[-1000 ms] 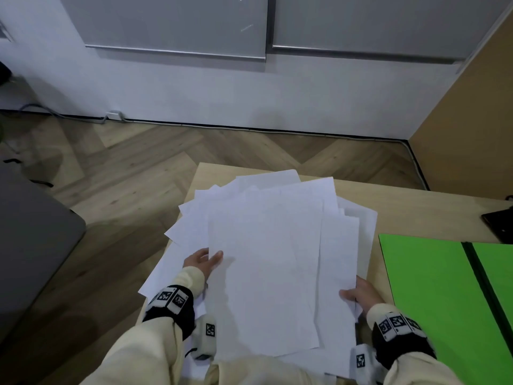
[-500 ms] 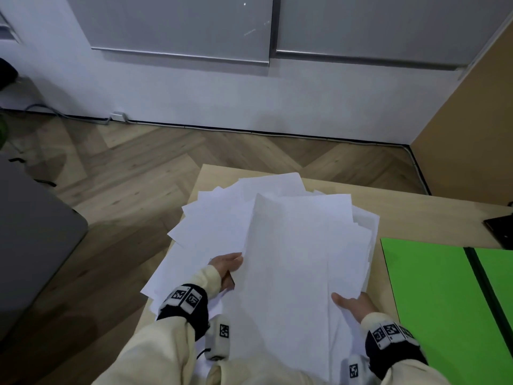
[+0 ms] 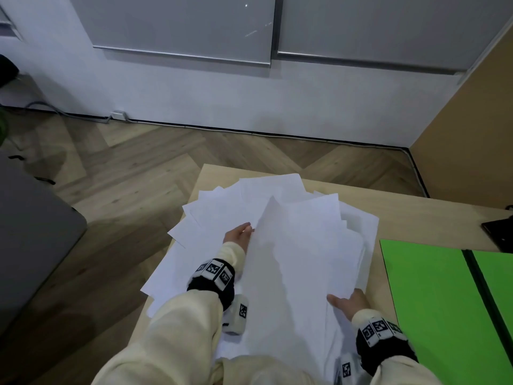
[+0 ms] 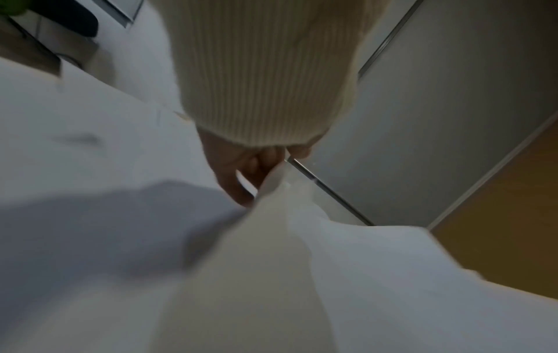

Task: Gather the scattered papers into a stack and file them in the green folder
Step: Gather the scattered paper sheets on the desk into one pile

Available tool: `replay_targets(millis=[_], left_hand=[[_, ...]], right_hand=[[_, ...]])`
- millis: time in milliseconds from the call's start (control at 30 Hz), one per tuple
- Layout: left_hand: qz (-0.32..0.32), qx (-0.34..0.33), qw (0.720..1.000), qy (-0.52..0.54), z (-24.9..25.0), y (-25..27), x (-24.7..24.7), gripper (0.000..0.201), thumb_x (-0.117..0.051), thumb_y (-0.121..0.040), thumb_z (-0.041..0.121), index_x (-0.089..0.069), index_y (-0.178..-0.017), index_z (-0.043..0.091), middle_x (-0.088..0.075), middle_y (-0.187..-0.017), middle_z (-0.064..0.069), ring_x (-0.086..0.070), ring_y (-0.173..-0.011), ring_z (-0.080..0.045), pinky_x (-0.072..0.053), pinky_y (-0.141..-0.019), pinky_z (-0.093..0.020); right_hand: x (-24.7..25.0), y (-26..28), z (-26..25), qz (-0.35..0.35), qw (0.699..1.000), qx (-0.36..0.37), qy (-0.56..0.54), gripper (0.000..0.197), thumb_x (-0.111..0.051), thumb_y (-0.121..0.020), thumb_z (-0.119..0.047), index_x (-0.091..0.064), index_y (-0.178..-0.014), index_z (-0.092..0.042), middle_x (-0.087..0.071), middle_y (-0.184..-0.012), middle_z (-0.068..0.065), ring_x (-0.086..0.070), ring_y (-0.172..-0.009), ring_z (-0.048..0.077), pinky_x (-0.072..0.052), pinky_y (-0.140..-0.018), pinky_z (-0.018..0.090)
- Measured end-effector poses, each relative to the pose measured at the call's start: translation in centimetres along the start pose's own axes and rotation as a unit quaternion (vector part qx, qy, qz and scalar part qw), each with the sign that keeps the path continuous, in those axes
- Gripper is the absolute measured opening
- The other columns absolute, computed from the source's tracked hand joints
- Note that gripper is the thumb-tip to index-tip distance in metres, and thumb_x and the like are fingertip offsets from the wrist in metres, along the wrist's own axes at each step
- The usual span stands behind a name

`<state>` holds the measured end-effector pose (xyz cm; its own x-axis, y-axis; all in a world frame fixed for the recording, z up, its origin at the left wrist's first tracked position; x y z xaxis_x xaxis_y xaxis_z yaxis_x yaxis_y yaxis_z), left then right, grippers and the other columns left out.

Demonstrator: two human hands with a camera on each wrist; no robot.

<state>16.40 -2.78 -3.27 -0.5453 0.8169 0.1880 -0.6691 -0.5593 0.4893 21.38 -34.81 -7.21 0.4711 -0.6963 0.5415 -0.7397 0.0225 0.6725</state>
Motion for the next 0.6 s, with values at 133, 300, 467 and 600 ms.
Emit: replay_targets(millis=[133, 300, 467, 600], left_hand=[[0.133, 0.014, 0.986, -0.104, -3.8, 0.6, 6.9, 0.029, -0.059, -0.082, 0.011, -0.067, -0.109, 0.01, -0.07, -0.107, -0.012, -0.064, -0.103, -0.027, -0.049, -0.098, -0.033], [0.246, 0.078, 0.936, -0.241, -8.0, 4.5, 14.6, 0.036, -0.066, -0.077, 0.021, -0.061, -0.11, 0.009, -0.051, -0.122, -0.018, -0.052, -0.115, -0.035, -0.045, -0.1, -0.043], [0.206, 0.16, 0.924, -0.279, -9.2, 6.1, 13.3, 0.068, -0.068, -0.077, 0.038, -0.042, -0.131, 0.007, -0.037, -0.138, -0.017, -0.038, -0.13, -0.036, -0.038, -0.105, -0.045], [0.178, 0.176, 0.944, -0.217, -8.0, 5.6, 10.4, 0.065, -0.065, -0.082, 0.031, -0.036, -0.133, 0.003, -0.037, -0.135, -0.019, -0.047, -0.123, -0.039, -0.042, -0.102, -0.046]], right_hand=[[1.2, 0.6, 1.3, 0.077, 0.993, -0.035, -0.083, 0.049, -0.071, -0.077, -0.005, -0.052, -0.118, 0.014, -0.059, -0.124, 0.027, -0.058, -0.113, 0.04, -0.044, -0.099, 0.042], [2.3, 0.8, 2.4, 0.114, 0.974, -0.058, -0.185, 0.051, -0.066, -0.082, -0.003, -0.046, -0.125, 0.017, -0.053, -0.131, 0.029, -0.053, -0.119, 0.04, -0.038, -0.101, 0.037], [1.0, 1.1, 1.8, 0.1, 0.974, -0.061, -0.192, 0.051, -0.065, -0.083, -0.006, -0.046, -0.125, 0.016, -0.052, -0.132, 0.028, -0.052, -0.119, 0.04, -0.039, -0.101, 0.037], [0.7, 1.0, 1.3, 0.081, 0.977, -0.058, -0.187, 0.054, -0.066, -0.084, -0.012, -0.046, -0.126, 0.016, -0.052, -0.132, 0.029, -0.052, -0.12, 0.04, -0.04, -0.1, 0.038]])
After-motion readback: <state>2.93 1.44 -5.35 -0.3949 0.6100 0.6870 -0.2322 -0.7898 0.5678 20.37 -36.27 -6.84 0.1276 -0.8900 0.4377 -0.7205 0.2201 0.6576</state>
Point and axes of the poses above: each hand's wrist, its own y-axis away from the middle knuckle, its own x-axis out of the back of the hand, z = x × y, the point moved 5 cm from there along -y, towards the middle knuckle
